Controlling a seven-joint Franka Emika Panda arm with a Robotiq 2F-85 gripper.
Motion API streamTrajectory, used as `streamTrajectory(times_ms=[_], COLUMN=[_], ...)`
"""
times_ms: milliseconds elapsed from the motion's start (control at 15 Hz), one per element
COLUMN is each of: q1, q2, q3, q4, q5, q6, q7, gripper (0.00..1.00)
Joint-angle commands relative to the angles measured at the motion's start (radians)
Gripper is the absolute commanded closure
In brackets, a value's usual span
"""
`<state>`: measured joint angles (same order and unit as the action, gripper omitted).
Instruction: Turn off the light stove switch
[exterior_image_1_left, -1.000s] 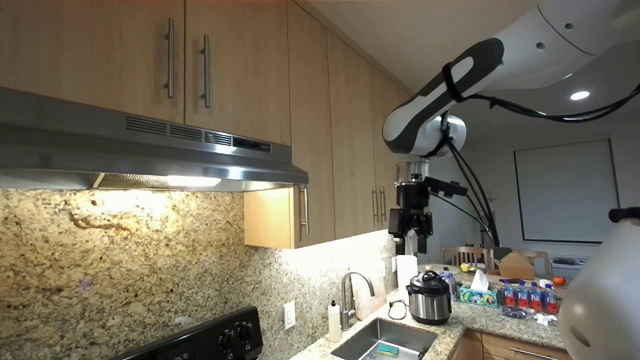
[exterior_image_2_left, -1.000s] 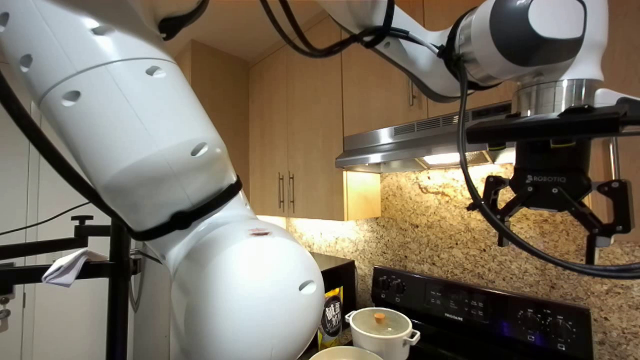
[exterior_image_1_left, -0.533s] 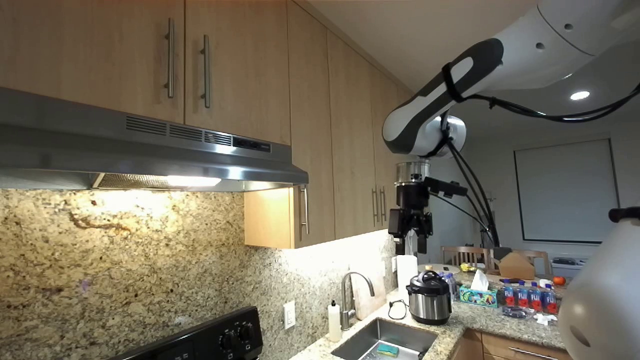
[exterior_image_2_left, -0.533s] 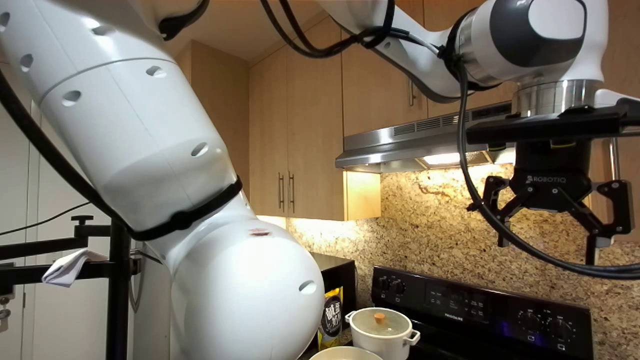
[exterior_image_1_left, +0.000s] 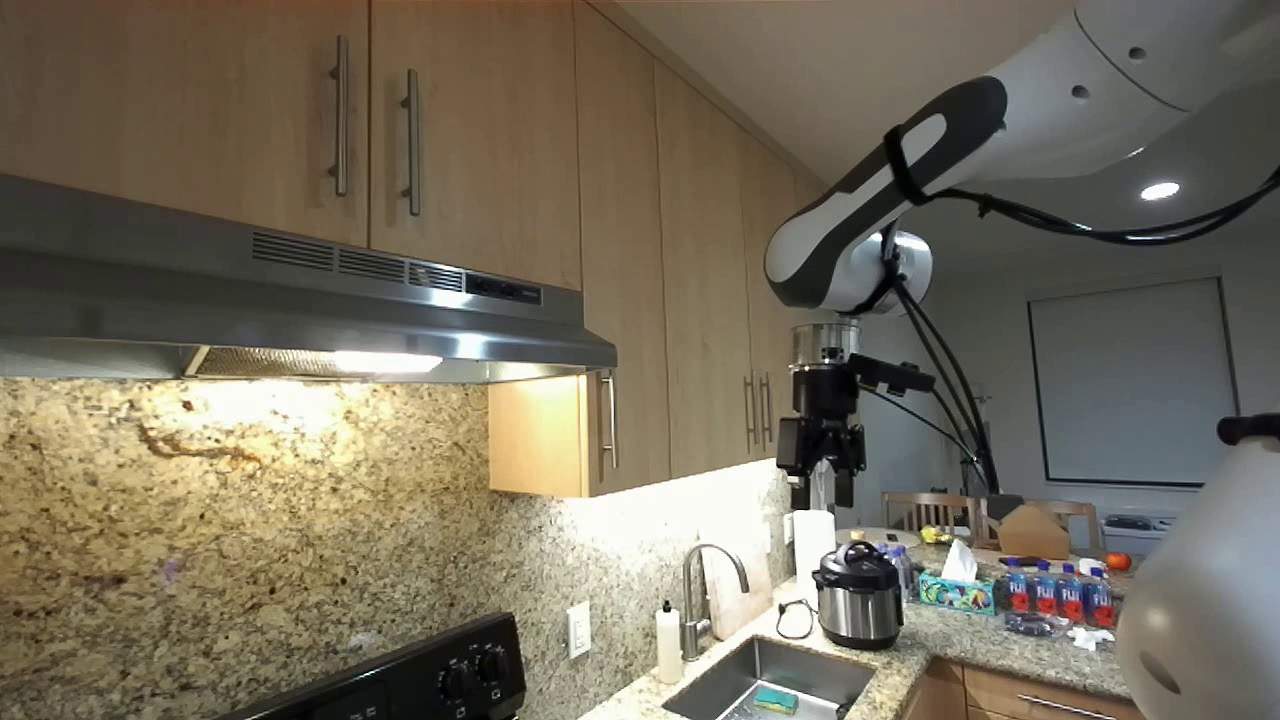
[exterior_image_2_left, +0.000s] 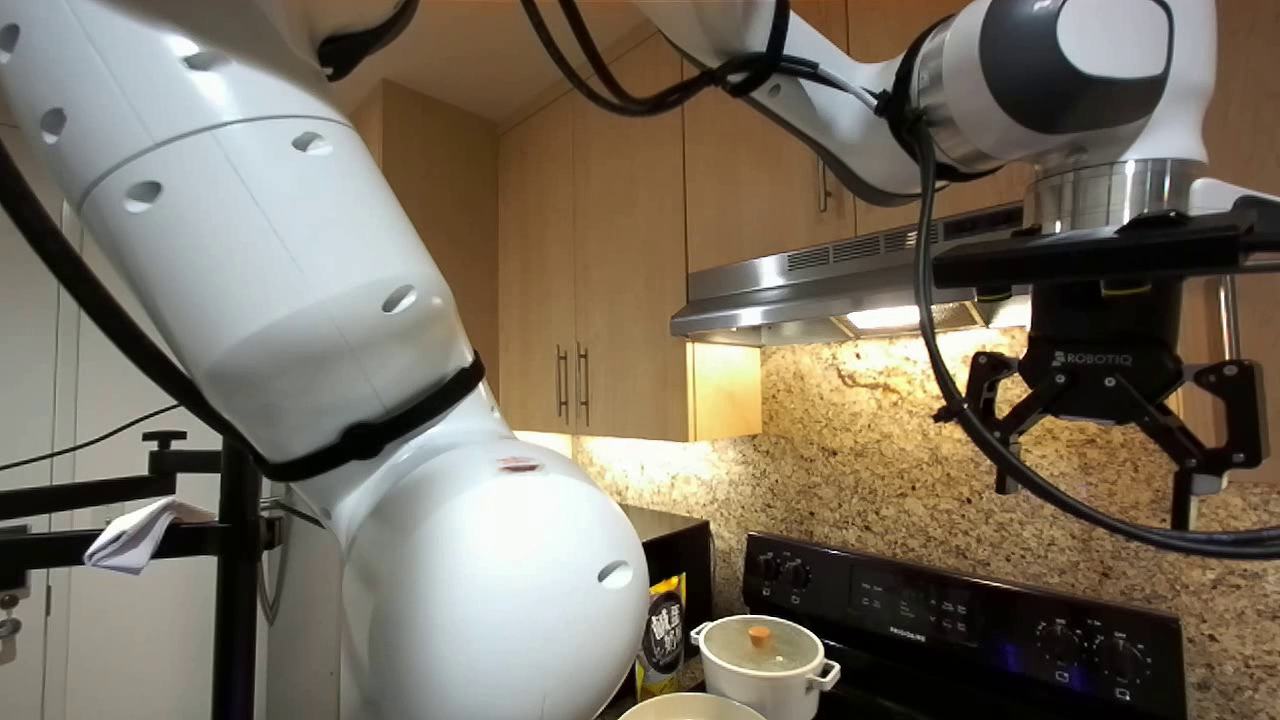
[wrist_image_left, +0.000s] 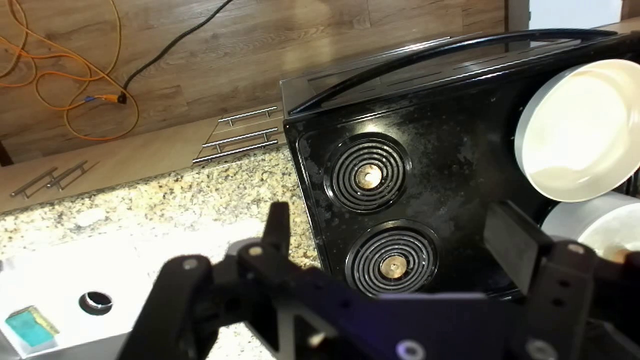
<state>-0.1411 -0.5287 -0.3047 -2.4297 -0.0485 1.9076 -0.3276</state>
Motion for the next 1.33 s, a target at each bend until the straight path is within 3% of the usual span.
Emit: streamTrajectory(times_ms=[0,1067,1267], q1=[-0.012,-0.012,0.003], q2=[0.002,0.002,-0.019], q3=[0.010,0.010,0.039], q4=[0.002,0.002,0.016], q5=[0.006,0.006,0.015], q6=[-0.002,-0.002,0.004], q7=[-0.005,-0.005,0.016], gripper=[0.00,0.00,0.00])
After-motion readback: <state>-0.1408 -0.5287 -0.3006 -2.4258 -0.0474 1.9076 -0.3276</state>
